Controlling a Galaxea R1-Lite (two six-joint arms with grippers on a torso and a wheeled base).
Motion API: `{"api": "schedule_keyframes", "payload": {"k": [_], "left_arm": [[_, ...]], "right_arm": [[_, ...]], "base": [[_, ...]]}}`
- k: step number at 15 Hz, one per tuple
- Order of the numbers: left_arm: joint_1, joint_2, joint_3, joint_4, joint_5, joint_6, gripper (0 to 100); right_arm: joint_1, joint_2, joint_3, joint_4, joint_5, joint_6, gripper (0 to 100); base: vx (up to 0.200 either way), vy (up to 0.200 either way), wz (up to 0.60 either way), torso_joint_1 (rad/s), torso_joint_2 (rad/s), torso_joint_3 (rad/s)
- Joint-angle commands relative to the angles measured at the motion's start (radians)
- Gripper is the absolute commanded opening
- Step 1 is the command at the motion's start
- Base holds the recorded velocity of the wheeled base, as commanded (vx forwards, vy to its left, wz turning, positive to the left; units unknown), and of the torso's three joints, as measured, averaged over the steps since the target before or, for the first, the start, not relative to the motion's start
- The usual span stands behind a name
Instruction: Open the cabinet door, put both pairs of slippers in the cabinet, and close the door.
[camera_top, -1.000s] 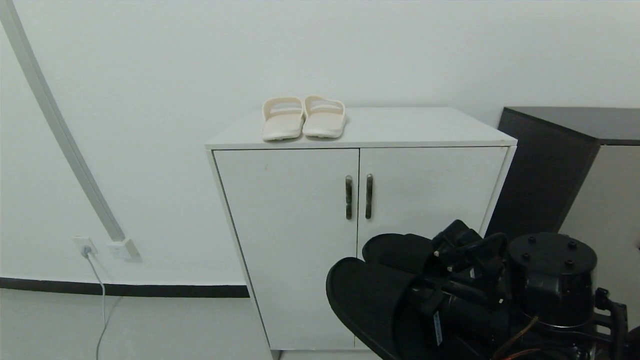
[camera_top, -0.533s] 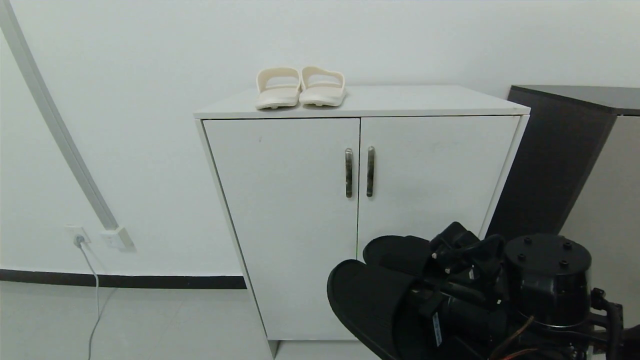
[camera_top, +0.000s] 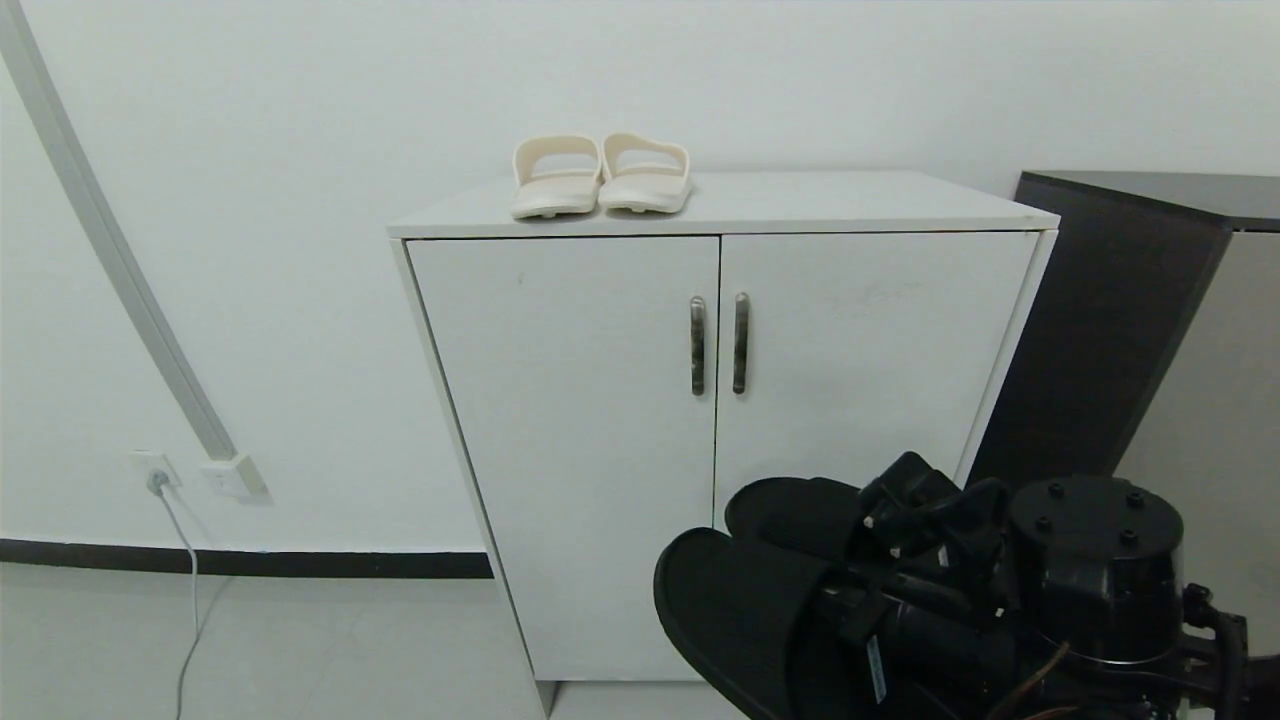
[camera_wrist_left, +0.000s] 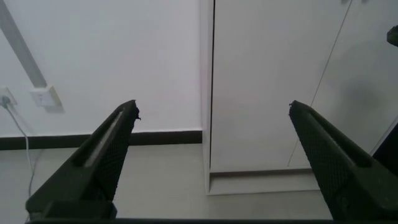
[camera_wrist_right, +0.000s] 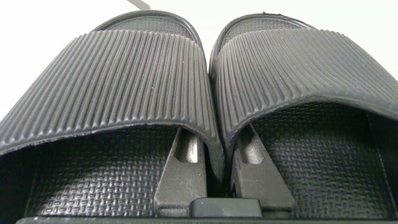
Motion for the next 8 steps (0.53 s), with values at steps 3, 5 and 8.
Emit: {"api": "schedule_keyframes", "payload": {"k": [3, 5, 8], "left_arm": [[-0.001, 0.063, -0.009, -0.001, 0.005, 0.019, 100], [-0.003, 0.167, -0.095, -0.013, -0.002, 0.002, 100], [-0.042, 0.457, -0.29, -0.047, -0.158, -0.048, 100]], "right_arm": [[0.004, 0.011, 0.023, -0.03, 0.018, -0.033, 0], [0.004, 0.019, 0.021, -0.054, 0.009, -0.032, 0], [0.004, 0.028, 0.018, -0.06, 0.007, -0.032, 0]], "base": [[0.0, 0.0, 0.0, -0.025, 0.1, 0.106], [0.0, 0.0, 0.0, 0.0, 0.0, 0.0], [0.0, 0.0, 0.0, 0.0, 0.0, 0.0]]}}
